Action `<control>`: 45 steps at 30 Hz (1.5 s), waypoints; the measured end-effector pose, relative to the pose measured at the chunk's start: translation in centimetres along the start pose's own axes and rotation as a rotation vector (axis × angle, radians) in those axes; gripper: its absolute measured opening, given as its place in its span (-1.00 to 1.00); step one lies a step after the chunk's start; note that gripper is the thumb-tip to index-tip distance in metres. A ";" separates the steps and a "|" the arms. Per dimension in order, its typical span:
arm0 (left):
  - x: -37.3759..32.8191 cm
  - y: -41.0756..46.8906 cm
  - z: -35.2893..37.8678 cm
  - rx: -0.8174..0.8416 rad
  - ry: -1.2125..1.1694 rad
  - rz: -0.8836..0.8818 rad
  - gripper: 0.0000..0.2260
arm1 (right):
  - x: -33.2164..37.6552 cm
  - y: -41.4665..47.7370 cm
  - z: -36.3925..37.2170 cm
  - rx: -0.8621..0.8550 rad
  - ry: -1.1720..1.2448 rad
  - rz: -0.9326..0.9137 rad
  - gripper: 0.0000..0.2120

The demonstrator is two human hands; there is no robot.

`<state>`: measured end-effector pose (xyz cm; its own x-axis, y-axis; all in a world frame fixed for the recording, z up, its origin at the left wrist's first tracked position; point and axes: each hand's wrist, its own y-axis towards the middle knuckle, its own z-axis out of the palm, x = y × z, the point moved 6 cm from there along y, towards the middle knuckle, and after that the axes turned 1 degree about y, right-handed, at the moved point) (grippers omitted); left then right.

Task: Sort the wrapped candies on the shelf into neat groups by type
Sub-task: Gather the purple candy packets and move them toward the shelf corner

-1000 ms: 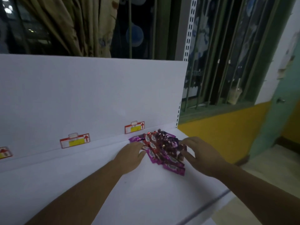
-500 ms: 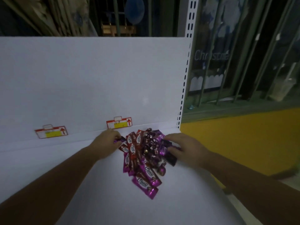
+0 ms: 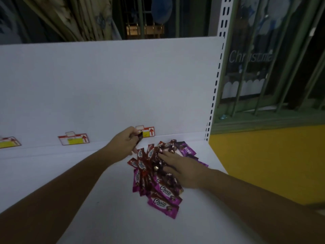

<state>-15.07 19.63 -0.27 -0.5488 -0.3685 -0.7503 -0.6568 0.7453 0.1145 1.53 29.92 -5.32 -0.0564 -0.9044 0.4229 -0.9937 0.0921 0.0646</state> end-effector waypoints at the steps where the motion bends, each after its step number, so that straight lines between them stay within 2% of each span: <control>1: -0.3 0.0 0.2 0.010 -0.007 0.000 -0.88 | 0.3 -0.2 -0.7 -0.037 0.030 -0.020 -0.53; 3: -0.7 0.0 0.7 0.033 -0.031 0.006 -0.88 | -0.3 -0.8 -3.2 -0.232 0.151 -0.005 -0.62; 6: -1.3 0.0 1.2 0.048 -0.078 0.027 -0.98 | -5.2 -2.0 -6.8 -0.505 0.237 0.283 -0.74; 8: -1.7 -0.2 1.5 0.054 -0.018 0.054 -0.85 | -8.6 -2.2 -7.4 -0.489 0.243 0.483 -0.75; 10: -2.4 -0.4 1.9 0.069 0.032 0.096 -0.83 | -10.5 -1.8 -6.9 -0.381 0.254 0.612 -0.72; 15: -2.9 -1.0 2.5 0.173 -0.035 0.084 -0.80 | -9.8 0.6 -5.1 -0.220 0.175 0.690 -0.63; 19: -3.4 -1.5 2.9 0.220 -0.069 0.112 -0.79 | -9.8 1.1 -4.9 -0.313 0.320 0.721 -0.86; 23: -5.4 -1.3 3.9 0.213 -0.019 0.175 -0.84 | -11.3 -0.4 -6.4 -0.441 0.586 0.770 -0.88; 27: -8.3 -0.5 6.8 0.221 0.269 0.273 -0.92 | -11.9 -3.1 -7.3 -0.570 0.960 0.719 -0.83; 31: -10.1 0.6 11.9 0.293 0.750 0.343 -0.77 | -11.1 -5.7 -7.8 -0.594 1.089 0.682 -0.70; 34: -10.7 1.5 14.3 0.290 0.861 0.355 -0.64 | -10.9 -7.5 -8.0 -0.576 1.048 0.681 -0.73; 37: -10.9 2.2 15.7 0.352 0.862 0.316 -0.60 | -10.2 -8.9 -8.2 -0.431 0.897 0.587 -0.74; 41: -10.6 2.8 16.4 0.489 0.699 0.220 -0.68 | -8.8 -9.1 -8.0 -0.297 0.582 0.452 -0.74; 43: -10.8 2.9 15.5 0.450 0.598 0.217 -0.77 | -7.9 -8.4 -7.1 -0.227 0.392 0.361 -0.67; 45: -10.9 3.2 13.1 0.346 0.472 0.204 -0.80 | -7.3 -7.6 -5.6 -0.079 0.185 0.271 -0.54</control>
<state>-4.42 33.32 -0.22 -0.8674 -0.3462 -0.3574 -0.3516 0.9347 -0.0520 10.03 38.11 -3.84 -0.2920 -0.7525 0.5903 -0.9337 0.3579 -0.0056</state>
